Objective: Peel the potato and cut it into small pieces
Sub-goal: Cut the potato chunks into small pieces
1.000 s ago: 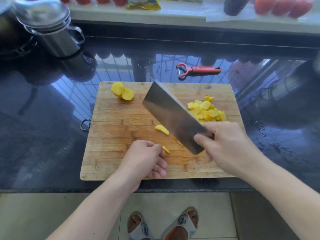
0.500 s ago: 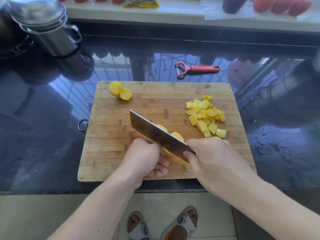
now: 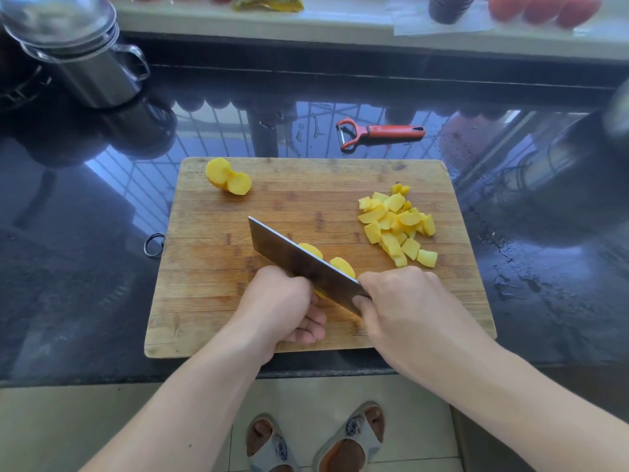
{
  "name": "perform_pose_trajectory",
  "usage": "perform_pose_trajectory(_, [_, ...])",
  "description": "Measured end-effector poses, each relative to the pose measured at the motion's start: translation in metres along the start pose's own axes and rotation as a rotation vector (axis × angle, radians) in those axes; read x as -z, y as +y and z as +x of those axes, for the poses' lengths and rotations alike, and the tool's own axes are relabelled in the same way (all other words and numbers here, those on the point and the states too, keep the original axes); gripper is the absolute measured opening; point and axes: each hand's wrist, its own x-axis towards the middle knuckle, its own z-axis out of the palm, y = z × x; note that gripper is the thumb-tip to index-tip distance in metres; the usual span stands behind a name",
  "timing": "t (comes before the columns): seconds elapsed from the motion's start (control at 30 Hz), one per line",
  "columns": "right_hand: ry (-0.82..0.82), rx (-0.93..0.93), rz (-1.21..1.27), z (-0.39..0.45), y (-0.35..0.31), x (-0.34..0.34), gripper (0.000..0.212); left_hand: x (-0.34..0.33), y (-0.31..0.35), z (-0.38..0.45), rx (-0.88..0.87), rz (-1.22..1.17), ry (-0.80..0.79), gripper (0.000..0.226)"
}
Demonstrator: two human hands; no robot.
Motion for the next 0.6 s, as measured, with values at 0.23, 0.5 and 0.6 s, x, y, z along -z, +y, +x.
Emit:
perform_pose_trajectory(0.23, [-0.019, -0.035, -0.011, -0.002, -0.002, 0.005, 0.042, 0.000, 0.000, 0.002, 0.009, 0.003, 0.002, 0.022])
perform_pose_trajectory(0.5, [-0.016, -0.035, -0.007, -0.005, -0.004, 0.000, 0.022, 0.000, -0.001, 0.002, -0.010, 0.015, -0.009, 0.022])
perform_pose_trajectory(0.6, [0.038, -0.003, -0.022, -0.001, -0.012, -0.008, 0.018, 0.000, -0.001, 0.001, -0.015, 0.017, -0.012, 0.021])
